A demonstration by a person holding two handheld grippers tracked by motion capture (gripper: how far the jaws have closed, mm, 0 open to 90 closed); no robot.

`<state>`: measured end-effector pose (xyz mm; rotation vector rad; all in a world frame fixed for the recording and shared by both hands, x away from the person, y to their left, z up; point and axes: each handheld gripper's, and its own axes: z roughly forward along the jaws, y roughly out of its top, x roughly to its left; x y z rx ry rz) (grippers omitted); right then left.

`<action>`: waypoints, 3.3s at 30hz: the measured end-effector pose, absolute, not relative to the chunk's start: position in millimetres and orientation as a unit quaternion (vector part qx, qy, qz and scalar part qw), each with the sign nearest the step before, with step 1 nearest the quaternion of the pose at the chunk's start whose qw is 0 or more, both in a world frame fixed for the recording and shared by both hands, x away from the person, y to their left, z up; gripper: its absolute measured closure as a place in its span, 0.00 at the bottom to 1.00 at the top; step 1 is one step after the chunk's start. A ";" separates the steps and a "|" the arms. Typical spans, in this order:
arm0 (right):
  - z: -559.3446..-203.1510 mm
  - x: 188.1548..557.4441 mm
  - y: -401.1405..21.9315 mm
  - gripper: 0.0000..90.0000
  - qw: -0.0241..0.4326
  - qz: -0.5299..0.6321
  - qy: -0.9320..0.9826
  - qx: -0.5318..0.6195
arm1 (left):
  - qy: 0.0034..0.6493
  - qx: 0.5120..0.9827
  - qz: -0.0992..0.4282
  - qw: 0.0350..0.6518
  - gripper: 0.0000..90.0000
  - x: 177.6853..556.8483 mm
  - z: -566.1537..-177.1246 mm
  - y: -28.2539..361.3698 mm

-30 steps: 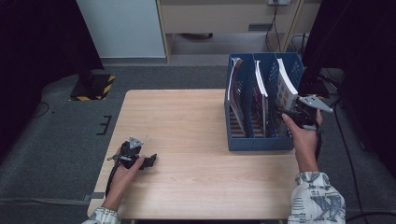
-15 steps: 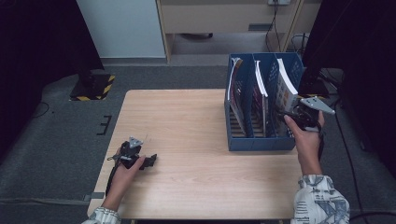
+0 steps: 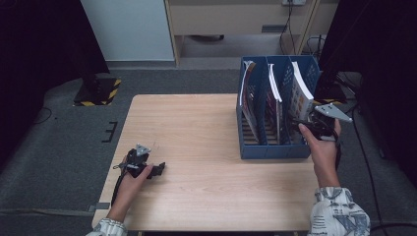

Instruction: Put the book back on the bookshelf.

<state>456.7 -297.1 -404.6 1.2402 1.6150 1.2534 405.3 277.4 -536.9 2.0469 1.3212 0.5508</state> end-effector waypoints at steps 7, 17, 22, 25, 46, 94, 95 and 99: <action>-403.2 450.1 -297.3 0.06 0.365 0.490 0.630 0.480 | 0.502 0.777 0.209 0.317 0.02 405.2 -537.0 277.3; -407.1 436.7 -295.0 0.06 0.363 0.486 0.638 0.474 | 0.502 0.777 0.208 0.317 0.02 405.4 -537.0 277.3; -410.0 428.6 -293.2 0.06 0.364 0.487 0.639 0.471 | 0.502 0.777 0.208 0.317 0.02 405.5 -537.0 277.2; -410.4 423.2 -291.0 0.06 0.360 0.487 0.643 0.468 | 0.502 0.778 0.208 0.316 0.01 405.5 -537.0 277.1; -418.6 397.4 -271.6 0.06 0.334 0.503 0.650 0.461 | 0.502 0.777 0.208 0.317 0.01 405.6 -537.0 277.0; -436.2 388.4 -185.2 0.06 0.282 0.496 0.720 0.396 | 0.501 0.778 0.205 0.317 0.00 405.9 -537.2 276.6; -437.4 388.7 -181.2 0.06 0.279 0.495 0.722 0.394 | 0.501 0.779 0.205 0.317 0.00 405.9 -537.2 276.7; -439.8 389.2 -176.9 0.06 0.276 0.492 0.727 0.392 | 0.501 0.778 0.205 0.317 0.00 406.0 -537.2 276.6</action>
